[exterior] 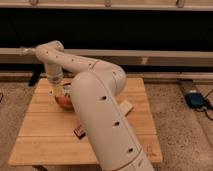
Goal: Place the bottle in the ceramic bowl
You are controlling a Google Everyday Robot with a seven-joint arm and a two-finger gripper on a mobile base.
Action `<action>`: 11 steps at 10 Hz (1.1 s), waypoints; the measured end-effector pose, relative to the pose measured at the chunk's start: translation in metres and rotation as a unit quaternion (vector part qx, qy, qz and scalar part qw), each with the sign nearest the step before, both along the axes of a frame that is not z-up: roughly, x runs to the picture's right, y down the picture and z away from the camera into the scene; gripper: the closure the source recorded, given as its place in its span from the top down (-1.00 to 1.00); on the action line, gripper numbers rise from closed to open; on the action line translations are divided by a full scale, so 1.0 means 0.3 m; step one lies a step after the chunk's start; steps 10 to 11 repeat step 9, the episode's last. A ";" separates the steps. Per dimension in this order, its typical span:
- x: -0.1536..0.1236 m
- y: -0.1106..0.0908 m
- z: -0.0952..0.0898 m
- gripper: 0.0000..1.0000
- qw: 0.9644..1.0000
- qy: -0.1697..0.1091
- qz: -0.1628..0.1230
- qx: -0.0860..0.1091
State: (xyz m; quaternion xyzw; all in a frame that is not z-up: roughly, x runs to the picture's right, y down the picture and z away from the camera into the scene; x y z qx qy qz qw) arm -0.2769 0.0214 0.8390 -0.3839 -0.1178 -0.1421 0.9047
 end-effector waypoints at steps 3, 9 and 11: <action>0.078 0.029 -0.019 0.49 1.000 0.024 -0.001 0.003; 0.106 0.025 -0.023 0.49 1.000 0.031 0.004 0.007; 0.106 0.025 -0.023 0.49 1.000 0.031 0.004 0.007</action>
